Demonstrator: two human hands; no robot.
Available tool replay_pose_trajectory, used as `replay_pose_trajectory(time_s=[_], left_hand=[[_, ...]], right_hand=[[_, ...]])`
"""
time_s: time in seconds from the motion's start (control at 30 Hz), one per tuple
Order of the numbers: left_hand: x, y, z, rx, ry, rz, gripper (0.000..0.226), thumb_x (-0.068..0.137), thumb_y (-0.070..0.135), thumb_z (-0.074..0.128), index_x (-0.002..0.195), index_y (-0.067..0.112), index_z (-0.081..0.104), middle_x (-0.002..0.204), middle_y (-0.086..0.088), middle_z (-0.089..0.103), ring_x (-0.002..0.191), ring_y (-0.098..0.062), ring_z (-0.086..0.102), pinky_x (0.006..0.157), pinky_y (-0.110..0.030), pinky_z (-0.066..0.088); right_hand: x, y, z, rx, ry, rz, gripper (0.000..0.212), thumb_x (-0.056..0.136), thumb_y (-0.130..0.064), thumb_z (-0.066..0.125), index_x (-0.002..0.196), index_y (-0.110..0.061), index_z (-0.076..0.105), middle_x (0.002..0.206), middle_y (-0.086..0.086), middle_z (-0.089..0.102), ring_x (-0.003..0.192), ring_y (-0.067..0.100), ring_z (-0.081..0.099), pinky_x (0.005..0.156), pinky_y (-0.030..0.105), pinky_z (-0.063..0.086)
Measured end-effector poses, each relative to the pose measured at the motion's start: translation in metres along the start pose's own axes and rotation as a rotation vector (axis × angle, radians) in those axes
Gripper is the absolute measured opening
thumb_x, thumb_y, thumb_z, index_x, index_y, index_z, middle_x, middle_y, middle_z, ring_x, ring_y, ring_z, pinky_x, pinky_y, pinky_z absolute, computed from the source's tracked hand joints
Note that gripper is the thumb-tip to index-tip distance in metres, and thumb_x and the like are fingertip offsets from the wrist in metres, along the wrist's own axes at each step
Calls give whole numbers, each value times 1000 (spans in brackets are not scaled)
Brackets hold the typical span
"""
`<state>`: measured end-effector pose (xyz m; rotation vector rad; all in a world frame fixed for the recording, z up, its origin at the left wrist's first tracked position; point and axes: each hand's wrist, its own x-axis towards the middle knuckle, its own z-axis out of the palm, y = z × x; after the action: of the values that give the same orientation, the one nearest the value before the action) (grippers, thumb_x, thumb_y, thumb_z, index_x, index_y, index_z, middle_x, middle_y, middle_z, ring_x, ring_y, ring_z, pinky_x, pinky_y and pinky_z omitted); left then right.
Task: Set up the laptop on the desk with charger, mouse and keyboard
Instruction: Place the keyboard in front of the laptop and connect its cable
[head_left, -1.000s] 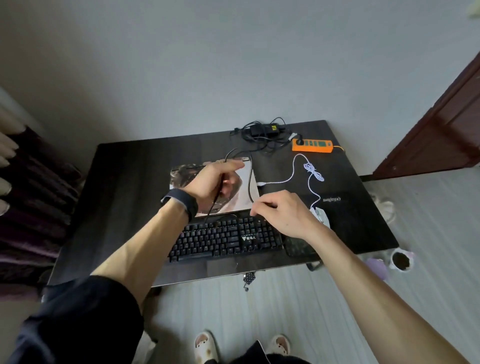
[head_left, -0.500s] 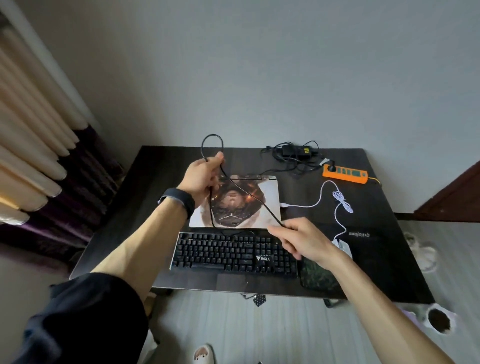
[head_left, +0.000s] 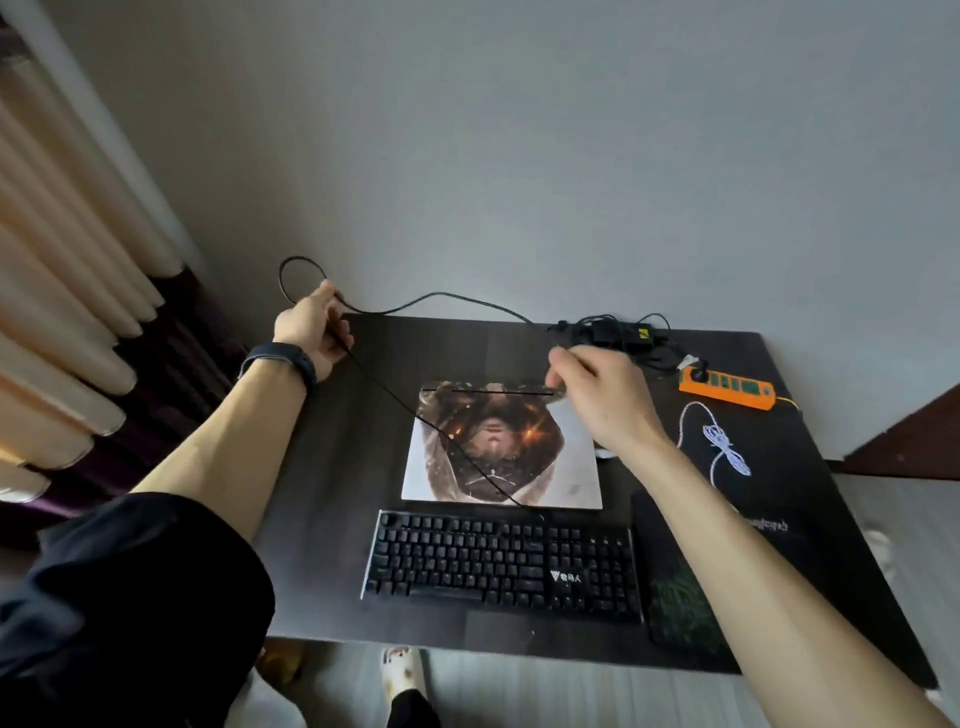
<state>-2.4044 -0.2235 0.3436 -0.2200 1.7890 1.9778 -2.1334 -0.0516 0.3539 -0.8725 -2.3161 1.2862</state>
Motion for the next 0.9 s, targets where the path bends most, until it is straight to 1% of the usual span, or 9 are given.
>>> replay_pose_trajectory(time_s=[0.1, 0.23, 0.4, 0.5, 0.57, 0.67, 0.77, 0.83, 0.9], left_hand=[[56, 0, -20, 86, -47, -144, 22, 97, 28, 49, 77, 20, 52, 71, 4, 59, 61, -14, 57, 60, -28, 40], [135, -21, -64, 323, -45, -286, 30, 99, 30, 49, 122, 12, 54, 89, 0, 67, 72, -17, 62, 64, -31, 45], [195, -41, -106, 592, -227, -373, 85, 91, 42, 63, 155, 19, 11, 153, -6, 33, 142, -27, 31, 110, -43, 30], [216, -53, -120, 837, -186, -161, 94, 86, 41, 69, 156, 16, 10, 159, -14, 19, 143, -33, 25, 116, -37, 27], [210, -53, -121, 777, -110, 41, 100, 82, 35, 73, 156, 21, 8, 158, -14, 12, 143, -33, 20, 117, -37, 23], [201, -46, -124, 976, 13, 567, 103, 77, 38, 73, 155, 32, 7, 160, -13, 6, 143, -34, 18, 116, -44, 22], [214, -50, -138, 1310, -127, 1041, 56, 92, 48, 53, 145, 32, 42, 153, -2, 37, 141, -26, 33, 112, -47, 28], [228, -59, -155, 1410, -200, 1073, 39, 99, 47, 38, 118, 27, 65, 121, 5, 66, 122, -20, 53, 100, -40, 40], [246, -71, -179, 1539, -171, 1008, 43, 99, 44, 32, 103, 24, 70, 102, 5, 71, 107, -21, 59, 90, -37, 40]], right_hand=[[43, -30, 44, -81, -51, -25, 39, 102, -33, 49, 72, -20, 71, 47, -19, 55, 52, 2, 52, 60, 23, 37], [100, -67, 111, -107, -53, -25, 39, 103, -37, 47, 79, -23, 73, 43, -16, 51, 49, 3, 51, 60, 22, 39], [172, -105, 195, -209, -151, -51, 36, 103, -39, 46, 88, -27, 76, 51, -22, 58, 54, -5, 54, 53, 7, 35], [204, -118, 242, -237, -214, -55, 33, 102, -40, 49, 91, -29, 78, 66, -16, 65, 62, 1, 58, 56, 5, 36], [218, -120, 267, -186, -284, -31, 31, 99, -40, 53, 89, -27, 79, 61, -11, 62, 61, 6, 56, 59, 12, 40], [227, -116, 298, -202, -459, -11, 25, 95, -36, 57, 85, -25, 77, 61, -8, 59, 58, 2, 52, 61, 18, 41], [220, -104, 319, -321, -632, -29, 25, 95, -37, 56, 82, -27, 76, 65, -10, 65, 61, 0, 56, 60, 18, 38], [213, -86, 323, -380, -677, -33, 28, 96, -40, 55, 79, -26, 72, 68, -8, 67, 65, 3, 61, 62, 21, 38], [209, -60, 317, -517, -655, -52, 36, 97, -45, 53, 70, -22, 61, 63, -5, 63, 69, 13, 62, 67, 30, 42]])
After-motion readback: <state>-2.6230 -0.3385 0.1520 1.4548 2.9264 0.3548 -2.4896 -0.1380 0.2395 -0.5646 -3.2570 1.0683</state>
